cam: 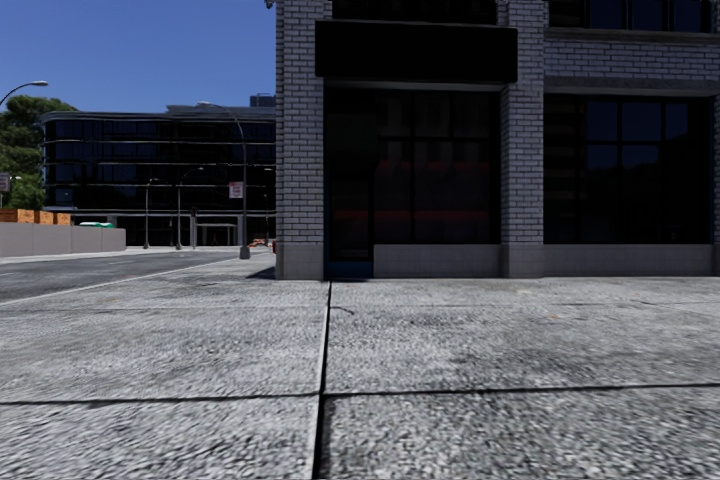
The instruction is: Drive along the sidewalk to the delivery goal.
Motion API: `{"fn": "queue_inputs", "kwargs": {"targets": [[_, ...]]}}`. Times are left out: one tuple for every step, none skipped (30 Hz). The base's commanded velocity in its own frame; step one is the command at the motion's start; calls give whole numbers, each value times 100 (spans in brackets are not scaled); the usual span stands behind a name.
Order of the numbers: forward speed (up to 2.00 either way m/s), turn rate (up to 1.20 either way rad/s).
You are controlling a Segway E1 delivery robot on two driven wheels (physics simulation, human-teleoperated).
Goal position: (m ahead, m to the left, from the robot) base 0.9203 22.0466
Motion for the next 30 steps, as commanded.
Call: {"fn": "queue_inputs", "kwargs": {"targets": [[104,50],[104,50],[104,50],[104,50],[104,50],[104,51],[104,52],[104,54],[104,55],[104,55],[104,55],[104,55],[104,55],[104,56],[104,56],[104,60],[104,64],[104,65],[104,65],[104,65],[104,66],[104,66],[104,66],[104,66],[104,66],[104,66],[104,66],[104,66],[104,66],[104,66]]}}
